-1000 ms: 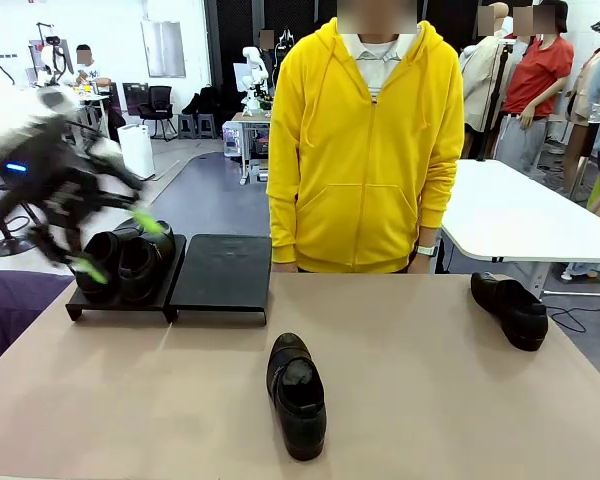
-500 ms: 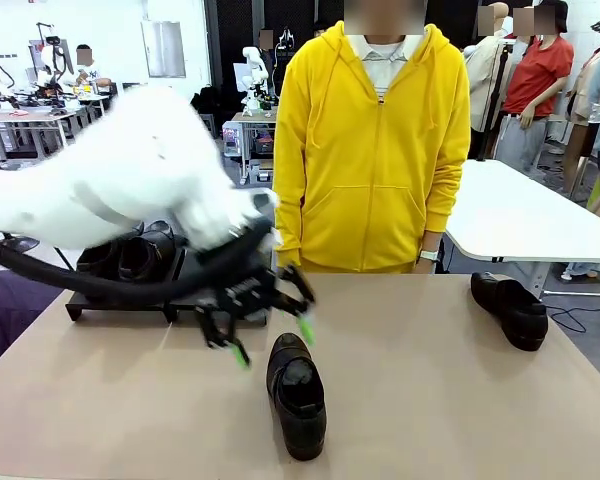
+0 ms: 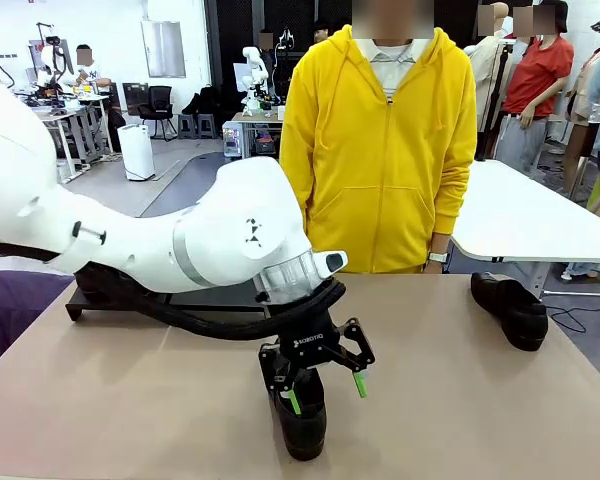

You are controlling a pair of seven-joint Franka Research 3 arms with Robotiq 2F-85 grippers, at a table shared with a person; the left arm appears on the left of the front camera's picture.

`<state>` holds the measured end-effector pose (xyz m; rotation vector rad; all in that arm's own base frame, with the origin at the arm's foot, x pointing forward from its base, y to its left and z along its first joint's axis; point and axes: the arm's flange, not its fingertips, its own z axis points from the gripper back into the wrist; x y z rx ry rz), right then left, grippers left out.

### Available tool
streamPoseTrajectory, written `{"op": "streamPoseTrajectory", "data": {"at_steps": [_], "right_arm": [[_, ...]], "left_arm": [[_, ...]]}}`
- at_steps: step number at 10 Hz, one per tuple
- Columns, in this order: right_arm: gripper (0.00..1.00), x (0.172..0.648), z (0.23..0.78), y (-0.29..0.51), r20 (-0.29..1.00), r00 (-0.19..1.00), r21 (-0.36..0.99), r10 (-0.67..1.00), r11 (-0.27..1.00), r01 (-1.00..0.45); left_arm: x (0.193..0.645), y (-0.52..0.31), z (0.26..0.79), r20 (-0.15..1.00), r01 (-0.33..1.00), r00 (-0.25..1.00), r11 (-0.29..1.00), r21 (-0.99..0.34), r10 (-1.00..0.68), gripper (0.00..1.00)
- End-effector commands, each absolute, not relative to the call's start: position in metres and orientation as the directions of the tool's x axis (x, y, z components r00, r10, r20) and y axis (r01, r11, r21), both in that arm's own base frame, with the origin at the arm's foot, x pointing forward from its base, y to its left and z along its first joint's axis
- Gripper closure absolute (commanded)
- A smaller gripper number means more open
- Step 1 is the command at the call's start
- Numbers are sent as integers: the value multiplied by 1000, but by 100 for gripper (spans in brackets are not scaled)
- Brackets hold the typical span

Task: Organize the shoes by placing them on the stand.
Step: Place the Shoe from the middle of the table onto the Shoes Stand.

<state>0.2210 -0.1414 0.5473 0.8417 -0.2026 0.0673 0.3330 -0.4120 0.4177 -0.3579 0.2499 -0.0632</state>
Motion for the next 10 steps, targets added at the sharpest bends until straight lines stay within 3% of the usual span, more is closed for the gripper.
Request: {"op": "streamPoseTrajectory", "data": {"at_steps": [1, 3, 4, 5, 7, 10], "right_arm": [[0, 221, 550, -142, 220, 975, 742, -17, 652, -156], [0, 221, 550, -142, 220, 975, 742, -17, 652, -156], [0, 221, 550, -142, 220, 975, 742, -17, 652, -156], [0, 221, 550, -142, 220, 975, 742, -17, 652, -156], [0, 221, 550, -142, 220, 975, 742, -17, 652, -156], [0, 221, 550, -142, 220, 975, 742, -17, 652, -156]], "left_arm": [[326, -397, 436, -250, 22, 961, 932, -362, -119, 0], [332, -407, 426, -238, 18, 965, 937, -349, -107, 0], [337, -418, 420, -115, 77, 986, 945, -318, -119, 0], [346, -427, 413, -2, 53, 998, 960, -273, -56, 0], [360, -437, 401, 132, 38, 991, 966, -254, -4, 0], [370, -447, 379, 166, -20, 985, 981, -194, 53, 0]]}}
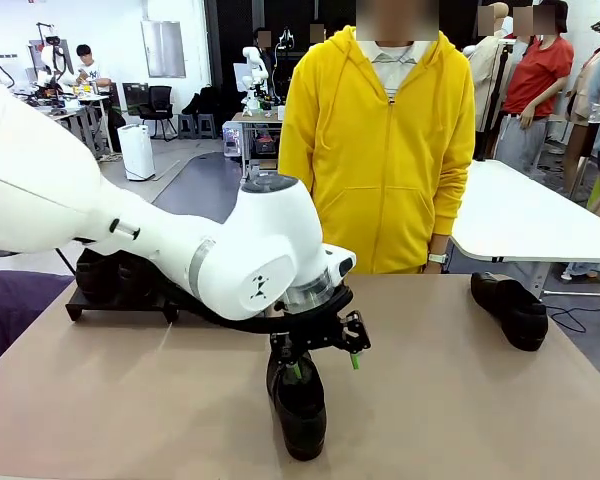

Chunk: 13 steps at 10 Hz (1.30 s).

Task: Organize the shoes by placing them on the stand.
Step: Place the Shoe from the middle of the table onto the Shoes Stand.

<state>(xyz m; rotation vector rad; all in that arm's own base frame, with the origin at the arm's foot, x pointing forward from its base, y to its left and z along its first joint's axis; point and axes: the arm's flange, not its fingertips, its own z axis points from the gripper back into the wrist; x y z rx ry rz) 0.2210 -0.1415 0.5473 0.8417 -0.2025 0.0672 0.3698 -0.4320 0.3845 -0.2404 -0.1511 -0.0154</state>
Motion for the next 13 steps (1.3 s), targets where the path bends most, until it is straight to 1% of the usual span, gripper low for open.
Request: {"op": "streamPoseTrajectory", "data": {"at_steps": [1, 2, 3, 7, 8, 9, 13], "right_arm": [[0, 221, 550, -142, 220, 975, 742, -17, 652, -156], [0, 221, 550, -142, 220, 975, 742, -17, 652, -156], [0, 221, 550, -142, 220, 975, 742, -17, 652, -156], [0, 221, 550, -142, 220, 975, 742, -17, 652, -156], [0, 221, 550, -142, 220, 975, 742, -17, 652, -156], [0, 221, 550, -142, 220, 975, 742, -17, 652, -156], [0, 221, 550, -142, 220, 975, 742, -17, 652, -156]], "left_arm": [[372, -449, 371, 142, -30, 988, 984, -173, 55, 0], [374, -450, 364, 142, -54, 987, 987, -150, 75, 0], [375, -453, 359, 117, -52, 991, 987, -153, 70, 0], [378, -455, 351, 89, -78, 992, 988, -134, 90, 0], [379, -455, 349, 83, -86, 992, 989, -124, 96, 59], [379, -455, 349, 75, -93, 992, 988, -124, 103, 100], [380, -454, 350, 64, -111, 991, 988, -103, 118, 100]]}}
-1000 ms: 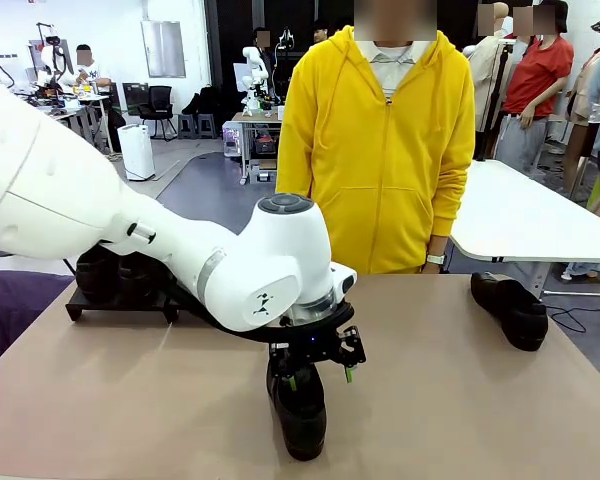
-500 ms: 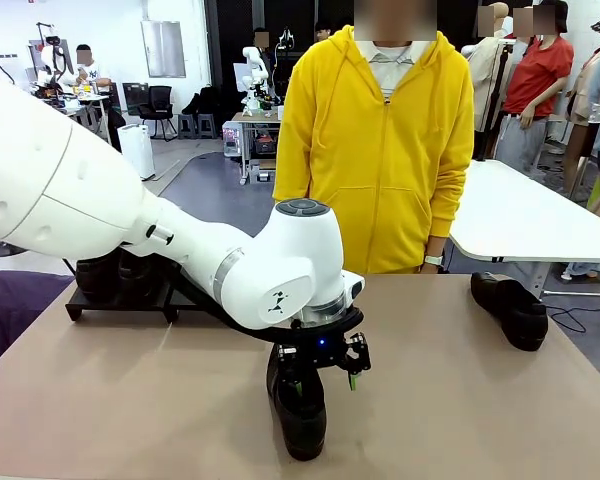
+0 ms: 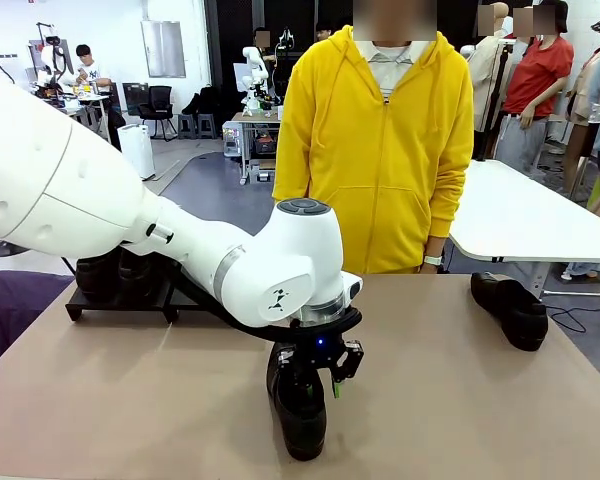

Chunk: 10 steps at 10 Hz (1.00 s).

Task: Organize the shoes by placing them on the stand.
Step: Place the Shoe from the middle of the table onto the Shoes Stand.

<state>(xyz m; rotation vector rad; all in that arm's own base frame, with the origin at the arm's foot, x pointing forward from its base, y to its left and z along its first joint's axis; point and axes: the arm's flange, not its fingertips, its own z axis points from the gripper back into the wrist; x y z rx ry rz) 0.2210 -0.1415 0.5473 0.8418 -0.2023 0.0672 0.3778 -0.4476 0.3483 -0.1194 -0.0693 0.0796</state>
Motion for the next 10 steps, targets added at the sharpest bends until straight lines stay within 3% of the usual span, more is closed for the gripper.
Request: {"op": "streamPoseTrajectory", "data": {"at_steps": [1, 5, 6, 8, 10], "right_arm": [[0, 221, 550, -142, 220, 975, 742, -17, 652, -156], [0, 221, 550, -142, 220, 975, 742, -17, 652, -156], [0, 221, 550, -142, 220, 975, 742, -17, 652, -156], [0, 221, 550, -142, 220, 975, 742, -17, 652, -156], [0, 221, 550, -142, 220, 975, 742, -17, 652, -156]], "left_arm": [[380, -453, 350, 64, -114, 991, 989, -94, 120, 100], [376, -442, 360, 72, -113, 990, 991, -76, 118, 100], [372, -440, 365, 36, -48, 998, 997, -54, 50, 100], [358, -442, 385, -35, 259, 964, 957, -129, -265, 100], [345, -430, 416, 48, 494, 869, 859, -134, -493, 100]]}}
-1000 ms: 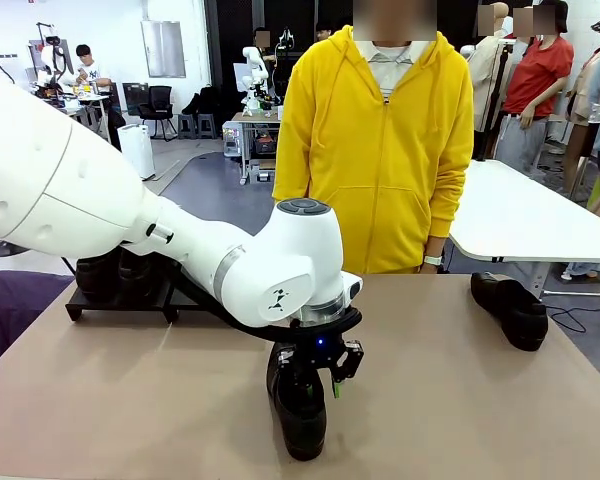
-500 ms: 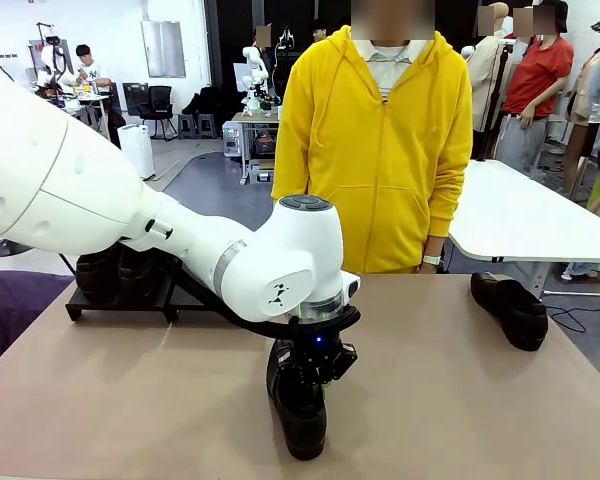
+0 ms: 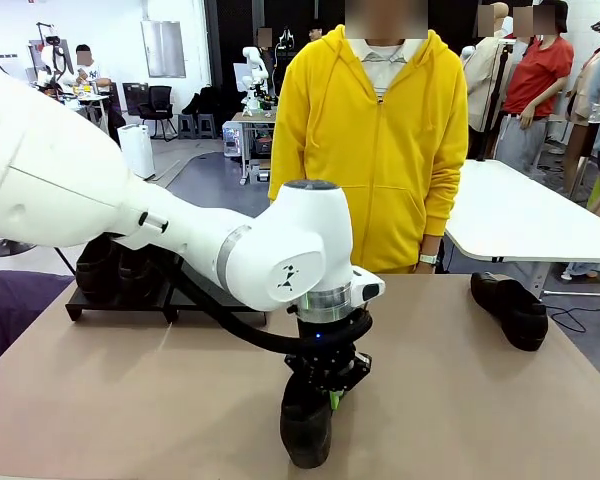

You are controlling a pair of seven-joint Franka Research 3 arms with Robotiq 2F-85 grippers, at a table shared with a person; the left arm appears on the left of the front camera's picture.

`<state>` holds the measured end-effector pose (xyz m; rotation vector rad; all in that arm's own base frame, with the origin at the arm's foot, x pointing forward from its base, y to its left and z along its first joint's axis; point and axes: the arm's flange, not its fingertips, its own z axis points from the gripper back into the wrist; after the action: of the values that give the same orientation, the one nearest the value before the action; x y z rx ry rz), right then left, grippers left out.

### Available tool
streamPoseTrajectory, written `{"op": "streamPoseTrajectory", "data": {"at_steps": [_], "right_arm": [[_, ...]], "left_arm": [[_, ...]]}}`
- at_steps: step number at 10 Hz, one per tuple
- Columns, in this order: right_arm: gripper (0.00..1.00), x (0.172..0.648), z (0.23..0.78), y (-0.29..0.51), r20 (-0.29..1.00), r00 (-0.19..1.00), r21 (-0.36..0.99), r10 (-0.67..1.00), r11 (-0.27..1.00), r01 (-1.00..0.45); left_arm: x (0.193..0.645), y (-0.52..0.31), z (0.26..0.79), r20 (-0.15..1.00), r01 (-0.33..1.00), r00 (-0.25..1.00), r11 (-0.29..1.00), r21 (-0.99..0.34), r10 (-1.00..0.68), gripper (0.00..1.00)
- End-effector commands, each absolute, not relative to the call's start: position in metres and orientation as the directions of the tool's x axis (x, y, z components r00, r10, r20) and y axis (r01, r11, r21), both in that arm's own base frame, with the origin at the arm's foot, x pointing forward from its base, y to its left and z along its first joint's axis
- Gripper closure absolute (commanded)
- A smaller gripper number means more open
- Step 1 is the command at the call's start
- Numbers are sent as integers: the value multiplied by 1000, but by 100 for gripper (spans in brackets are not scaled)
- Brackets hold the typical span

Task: Organize the shoes by placing them on the stand.
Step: Place the Shoe from the middle of the table onto the Shoes Stand.

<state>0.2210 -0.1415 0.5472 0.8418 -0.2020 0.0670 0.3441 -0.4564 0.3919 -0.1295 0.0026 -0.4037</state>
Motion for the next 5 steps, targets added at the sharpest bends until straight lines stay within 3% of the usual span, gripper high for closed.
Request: {"op": "streamPoseTrajectory", "data": {"at_steps": [1, 3, 5], "right_arm": [[0, 221, 550, -142, 220, 975, 742, -17, 652, -156], [0, 221, 550, -142, 220, 975, 742, -17, 652, -156], [0, 221, 550, -142, 220, 975, 742, -17, 652, -156]], "left_arm": [[342, -418, 430, 91, 492, 870, 865, -96, -485, 100], [346, -369, 463, 195, 398, 899, 917, 10, -393, 100], [351, -294, 492, 289, 328, 903, 944, 18, -319, 100]]}}
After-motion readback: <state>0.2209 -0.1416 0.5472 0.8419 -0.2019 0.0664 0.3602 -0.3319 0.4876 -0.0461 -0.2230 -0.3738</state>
